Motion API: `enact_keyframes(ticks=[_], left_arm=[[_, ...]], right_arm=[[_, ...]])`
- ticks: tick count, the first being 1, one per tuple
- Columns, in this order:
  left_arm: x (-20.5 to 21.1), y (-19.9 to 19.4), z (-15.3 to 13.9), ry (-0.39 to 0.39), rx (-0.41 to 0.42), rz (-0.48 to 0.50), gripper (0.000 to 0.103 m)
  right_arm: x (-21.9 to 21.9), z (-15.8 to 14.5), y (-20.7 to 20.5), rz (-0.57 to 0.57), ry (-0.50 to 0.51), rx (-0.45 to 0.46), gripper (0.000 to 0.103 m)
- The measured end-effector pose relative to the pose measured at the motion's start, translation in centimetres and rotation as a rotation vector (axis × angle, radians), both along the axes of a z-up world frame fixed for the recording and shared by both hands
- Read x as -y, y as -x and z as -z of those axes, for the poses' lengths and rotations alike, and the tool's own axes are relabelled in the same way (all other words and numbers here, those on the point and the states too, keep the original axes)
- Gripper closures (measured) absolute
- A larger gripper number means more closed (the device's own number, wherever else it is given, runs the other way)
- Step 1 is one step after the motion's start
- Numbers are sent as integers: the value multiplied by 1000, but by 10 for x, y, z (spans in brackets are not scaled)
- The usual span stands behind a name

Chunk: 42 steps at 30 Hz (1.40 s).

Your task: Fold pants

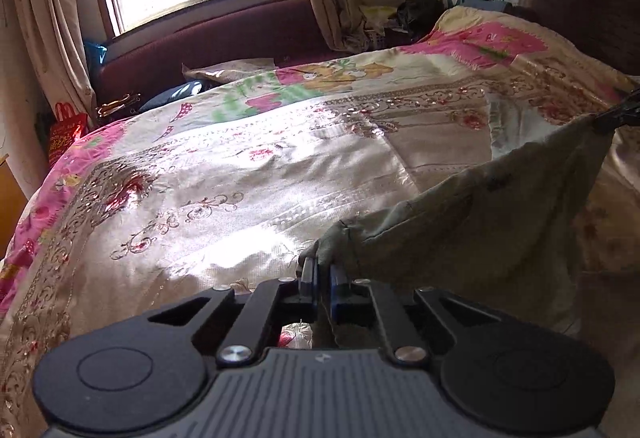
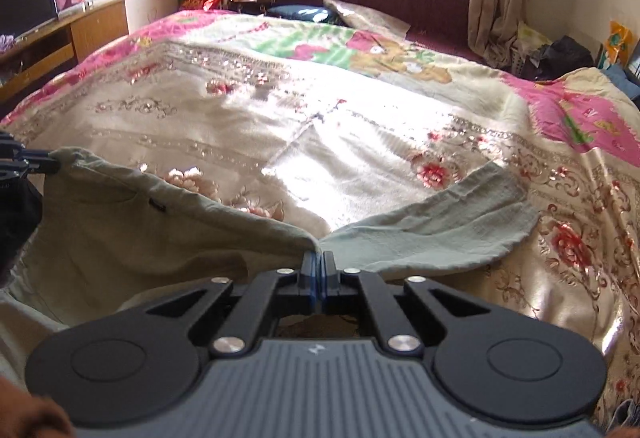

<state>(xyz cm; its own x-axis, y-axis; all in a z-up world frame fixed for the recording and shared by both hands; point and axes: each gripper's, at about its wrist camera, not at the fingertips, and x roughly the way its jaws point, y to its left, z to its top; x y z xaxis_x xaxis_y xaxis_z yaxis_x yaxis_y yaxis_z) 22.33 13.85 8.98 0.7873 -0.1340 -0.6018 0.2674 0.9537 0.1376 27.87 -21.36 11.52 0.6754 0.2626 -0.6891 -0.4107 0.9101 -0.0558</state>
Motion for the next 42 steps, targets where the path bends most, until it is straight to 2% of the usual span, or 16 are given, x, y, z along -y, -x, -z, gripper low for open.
enact_keyframes(ticks=[7,9,13,16,18,19,22,23,27,31,35,36,37,38,39,42], left_arm=[[-28,116,-29,112,57,4,82],[-27,139,-17,103,17,21,82],[-12,149,18,48,-64,36,82],[1,151,24,46,-82,70,81],[9,154,22,15,-56,109,77],[12,154,20,4,-40,130,76],[16,133,16,-6,-12,163,58],[17,122,16,-5,-4,163,51],[17,77,21,32,-33,143,51],[18,64,28,35,-63,164,51],[21,48,40,10,-107,200,51],[21,43,43,14,-118,201,51],[22,36,47,21,-133,207,51],[22,33,49,25,-141,211,51],[22,31,49,25,-141,212,51],[24,35,42,7,-117,232,51]], right_arm=[[19,-34,127,-11,-39,68,101],[19,-20,165,-41,-57,0,101],[4,36,198,-53,57,-126,95],[-6,62,195,-48,140,-199,95],[-11,52,192,-48,150,-181,94],[-13,42,189,-62,128,-159,88],[-22,17,170,-93,77,-104,49],[-27,15,161,-111,66,-91,49],[-48,25,105,-155,-3,-102,49],[-78,63,27,-176,-117,-181,49],[-103,111,-25,-177,-102,-314,49],[-105,119,-29,-175,-101,-329,51],[-108,122,-31,-174,-113,-332,65],[-108,121,-30,-180,-137,-336,90],[-108,119,-29,-193,-165,-352,98],[-114,95,-10,-276,-181,-282,98]])
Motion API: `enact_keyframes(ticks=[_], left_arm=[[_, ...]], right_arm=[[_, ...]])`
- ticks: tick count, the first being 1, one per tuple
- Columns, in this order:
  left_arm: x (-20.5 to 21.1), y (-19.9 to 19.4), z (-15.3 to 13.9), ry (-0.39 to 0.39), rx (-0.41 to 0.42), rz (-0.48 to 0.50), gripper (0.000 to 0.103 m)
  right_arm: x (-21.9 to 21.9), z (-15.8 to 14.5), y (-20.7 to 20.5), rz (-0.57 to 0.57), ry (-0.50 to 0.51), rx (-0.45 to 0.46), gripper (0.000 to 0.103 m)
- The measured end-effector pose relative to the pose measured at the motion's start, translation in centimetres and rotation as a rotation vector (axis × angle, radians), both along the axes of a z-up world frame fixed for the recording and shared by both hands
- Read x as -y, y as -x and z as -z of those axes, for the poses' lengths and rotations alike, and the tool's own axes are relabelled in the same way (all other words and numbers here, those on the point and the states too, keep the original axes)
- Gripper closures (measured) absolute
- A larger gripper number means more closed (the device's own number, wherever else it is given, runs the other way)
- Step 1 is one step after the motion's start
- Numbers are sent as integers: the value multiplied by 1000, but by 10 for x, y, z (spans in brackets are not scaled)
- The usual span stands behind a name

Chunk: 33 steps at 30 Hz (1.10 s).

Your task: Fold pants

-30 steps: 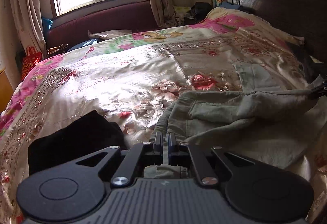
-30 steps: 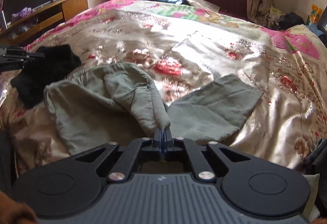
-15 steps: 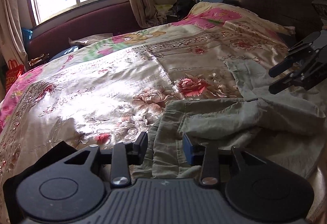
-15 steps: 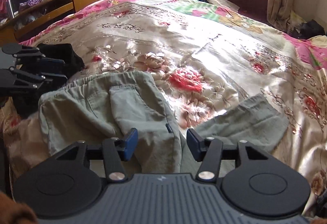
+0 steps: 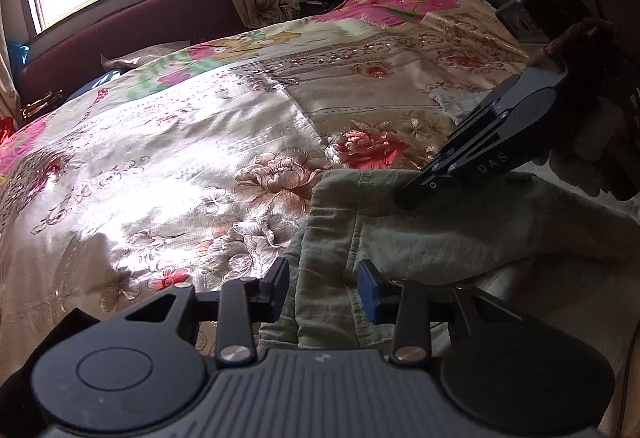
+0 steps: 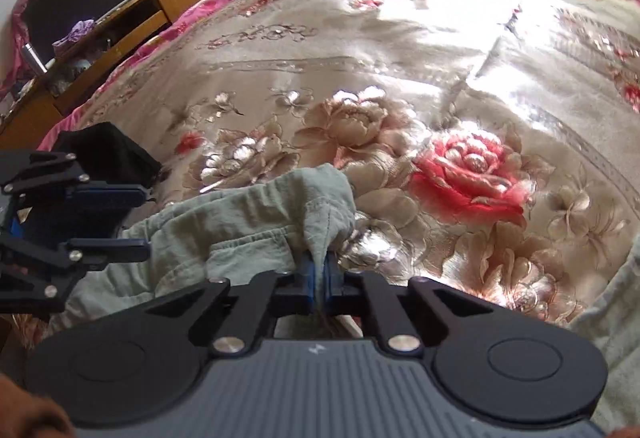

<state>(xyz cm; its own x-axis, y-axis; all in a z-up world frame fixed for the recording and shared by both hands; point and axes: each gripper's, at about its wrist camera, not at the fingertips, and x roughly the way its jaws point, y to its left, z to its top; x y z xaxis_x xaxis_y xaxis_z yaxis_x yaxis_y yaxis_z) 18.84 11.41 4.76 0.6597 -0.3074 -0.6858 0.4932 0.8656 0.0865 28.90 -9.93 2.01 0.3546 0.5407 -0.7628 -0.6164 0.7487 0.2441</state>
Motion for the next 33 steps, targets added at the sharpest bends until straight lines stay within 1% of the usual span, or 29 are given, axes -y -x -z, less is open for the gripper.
enact_keyframes(ticks=[3,5,6,8,10,11,12,14,15,17,19,20,23,24,26,27,28,29,30,31,32,33], left_arm=[[0,15,-13,-47,54,18,50],[-2,34,-25,-71,94,24,49],[-3,42,-29,-75,105,21,47],[-9,66,-40,-77,124,16,45],[-17,95,-46,-80,127,1,42],[-20,106,-46,-79,123,-8,39],[-25,122,-44,-78,109,-20,36],[-32,143,-32,-89,74,-47,34],[-35,151,-25,-97,53,-61,34],[-40,164,-7,-107,9,-94,34],[-42,173,4,-82,-18,-119,34],[-42,176,7,-71,-22,-129,34],[-38,178,9,-45,-4,-131,34],[-37,177,8,-37,4,-128,34],[-33,174,5,-46,41,-124,34],[-31,172,4,-63,60,-119,34],[-27,169,3,-96,90,-103,34],[-24,167,2,-123,110,-85,34],[-21,165,1,-141,122,-68,34],[-17,162,-2,-167,147,-36,34],[-12,159,-5,-196,179,-13,34],[-9,156,-8,-218,207,-2,37]], right_arm=[[-12,-37,35,-110,-6,139,98],[-19,-64,65,-197,-32,243,98],[-22,-74,80,-238,-38,290,98],[-34,-93,118,-345,-26,414,98],[-45,-100,151,-429,-11,490,98],[-50,-100,166,-472,-11,504,98],[-55,-96,180,-517,1,518,97],[-69,-75,206,-585,86,557,97],[-74,-64,214,-595,120,552,96],[-82,-35,222,-593,160,487,96],[-86,-16,224,-562,185,445,94],[-86,-9,224,-536,195,431,94],[-89,-4,223,-468,189,413,92],[-92,-4,222,-459,195,418,89],[-100,-5,222,-458,215,436,63],[-104,-5,221,-462,215,445,61],[-106,-6,220,-466,202,454,63],[-108,-6,218,-468,198,449,70],[-111,-6,213,-458,201,424,78],[-113,-7,207,-434,195,380,99],[-113,-10,199,-405,173,321,100],[-111,-14,190,-369,149,276,100]])
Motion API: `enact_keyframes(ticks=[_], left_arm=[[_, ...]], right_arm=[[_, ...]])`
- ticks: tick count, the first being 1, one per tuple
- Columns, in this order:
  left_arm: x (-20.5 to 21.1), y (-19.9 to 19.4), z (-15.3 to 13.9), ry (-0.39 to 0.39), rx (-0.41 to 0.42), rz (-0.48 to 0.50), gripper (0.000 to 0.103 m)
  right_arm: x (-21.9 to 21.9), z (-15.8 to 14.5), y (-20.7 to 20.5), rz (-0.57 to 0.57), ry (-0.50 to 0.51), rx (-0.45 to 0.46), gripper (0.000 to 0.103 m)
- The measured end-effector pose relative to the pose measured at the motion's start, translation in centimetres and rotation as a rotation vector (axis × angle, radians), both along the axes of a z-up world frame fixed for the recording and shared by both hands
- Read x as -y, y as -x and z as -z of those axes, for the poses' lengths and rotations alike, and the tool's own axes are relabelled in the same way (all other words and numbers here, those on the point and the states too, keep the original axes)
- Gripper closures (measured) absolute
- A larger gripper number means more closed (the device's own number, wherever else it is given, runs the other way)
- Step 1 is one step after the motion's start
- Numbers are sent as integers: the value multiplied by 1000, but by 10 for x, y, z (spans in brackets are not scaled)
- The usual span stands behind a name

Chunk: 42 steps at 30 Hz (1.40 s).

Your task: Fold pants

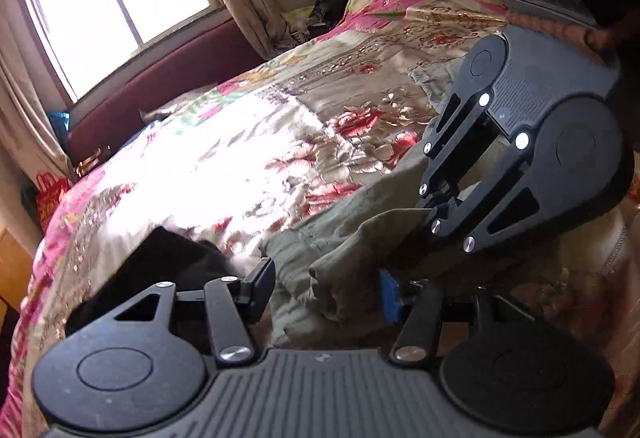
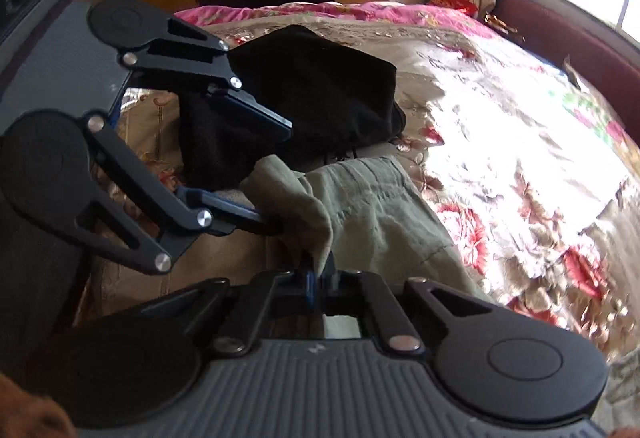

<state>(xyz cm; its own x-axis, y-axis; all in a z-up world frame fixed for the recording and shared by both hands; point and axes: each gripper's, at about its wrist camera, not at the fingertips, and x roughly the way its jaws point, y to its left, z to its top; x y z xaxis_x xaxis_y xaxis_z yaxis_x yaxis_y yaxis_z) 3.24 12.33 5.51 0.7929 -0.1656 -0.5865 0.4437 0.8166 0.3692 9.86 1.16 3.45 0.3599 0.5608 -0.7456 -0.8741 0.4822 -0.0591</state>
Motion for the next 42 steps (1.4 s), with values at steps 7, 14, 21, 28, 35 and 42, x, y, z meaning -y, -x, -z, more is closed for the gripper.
enact_keyframes(ticks=[7,14,21,28,35,42], left_arm=[[-14,-46,-62,29,220,-66,63],[-47,-30,-15,-3,82,-190,63],[-50,19,25,-44,-30,-225,56],[-48,23,-1,54,34,-241,54],[-19,11,4,70,12,-130,47],[11,-5,52,-67,-143,-110,47]], right_arm=[[10,-89,-32,140,-200,89,100],[-30,-47,-5,73,-82,122,97],[-53,36,39,-14,63,147,95],[-50,33,29,42,10,115,72],[-27,25,56,32,8,142,54],[83,-1,15,391,-4,72,53]])
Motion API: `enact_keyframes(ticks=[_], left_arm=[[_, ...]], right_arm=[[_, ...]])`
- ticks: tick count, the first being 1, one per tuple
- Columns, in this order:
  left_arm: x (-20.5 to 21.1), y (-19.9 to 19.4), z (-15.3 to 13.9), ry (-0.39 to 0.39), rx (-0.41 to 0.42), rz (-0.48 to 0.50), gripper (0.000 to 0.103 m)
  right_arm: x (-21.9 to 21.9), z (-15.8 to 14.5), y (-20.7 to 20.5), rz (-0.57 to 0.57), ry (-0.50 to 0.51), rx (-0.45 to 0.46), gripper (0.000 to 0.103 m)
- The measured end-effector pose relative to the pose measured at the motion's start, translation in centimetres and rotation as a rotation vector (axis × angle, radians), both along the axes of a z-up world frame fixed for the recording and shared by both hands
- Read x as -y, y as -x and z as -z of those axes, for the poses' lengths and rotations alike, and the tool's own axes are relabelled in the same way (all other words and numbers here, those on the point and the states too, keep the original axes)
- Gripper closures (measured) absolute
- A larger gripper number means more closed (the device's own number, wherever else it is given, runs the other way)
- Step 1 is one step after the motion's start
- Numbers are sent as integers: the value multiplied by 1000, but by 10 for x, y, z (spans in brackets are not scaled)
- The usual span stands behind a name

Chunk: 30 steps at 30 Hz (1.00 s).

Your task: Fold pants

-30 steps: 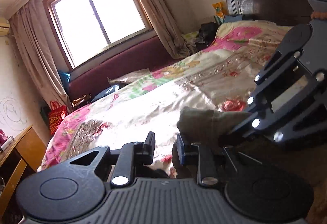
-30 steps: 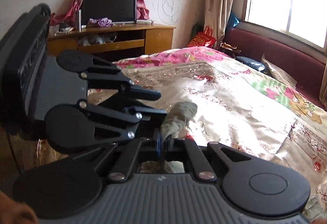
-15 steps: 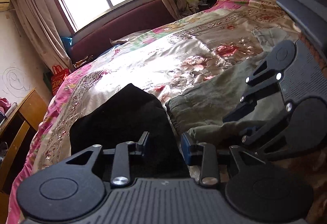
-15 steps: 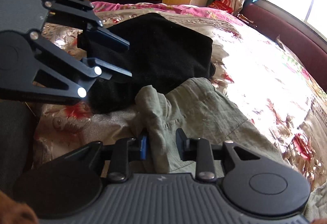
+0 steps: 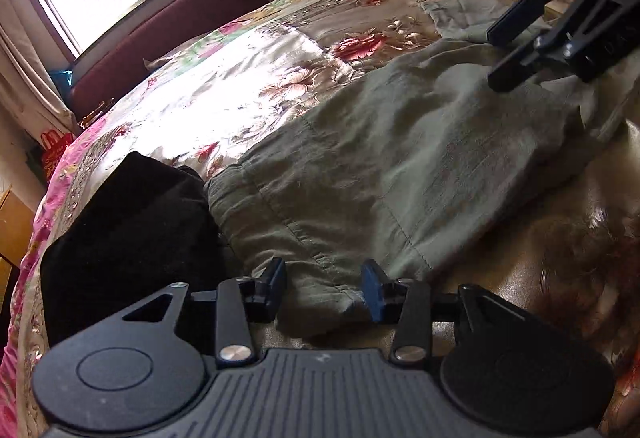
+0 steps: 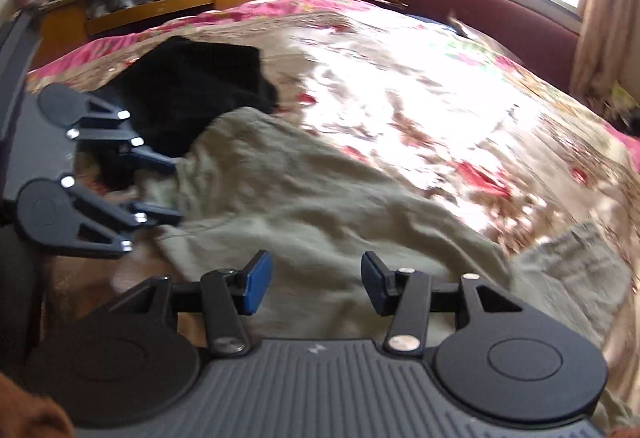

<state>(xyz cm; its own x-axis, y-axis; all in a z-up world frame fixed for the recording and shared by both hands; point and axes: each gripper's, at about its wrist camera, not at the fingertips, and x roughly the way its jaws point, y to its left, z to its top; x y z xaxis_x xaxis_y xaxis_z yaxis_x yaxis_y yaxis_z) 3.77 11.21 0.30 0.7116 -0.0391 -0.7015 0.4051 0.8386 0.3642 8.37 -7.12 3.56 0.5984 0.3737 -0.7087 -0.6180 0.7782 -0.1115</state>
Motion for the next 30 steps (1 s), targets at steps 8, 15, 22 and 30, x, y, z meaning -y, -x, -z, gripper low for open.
enact_keyframes(ticks=[8,15,22,30], left_arm=[[43,-9,-35,52,99,96,43],[104,-43,-17,172,13,177,43],[141,-64,-9,220,-52,195,43],[151,-67,0,173,-89,182,43]], right_arm=[[131,4,-87,525,-50,-21,52],[238,31,-139,864,-249,-79,51],[263,53,-194,892,-368,-95,51],[295,71,-224,985,-565,-174,100]])
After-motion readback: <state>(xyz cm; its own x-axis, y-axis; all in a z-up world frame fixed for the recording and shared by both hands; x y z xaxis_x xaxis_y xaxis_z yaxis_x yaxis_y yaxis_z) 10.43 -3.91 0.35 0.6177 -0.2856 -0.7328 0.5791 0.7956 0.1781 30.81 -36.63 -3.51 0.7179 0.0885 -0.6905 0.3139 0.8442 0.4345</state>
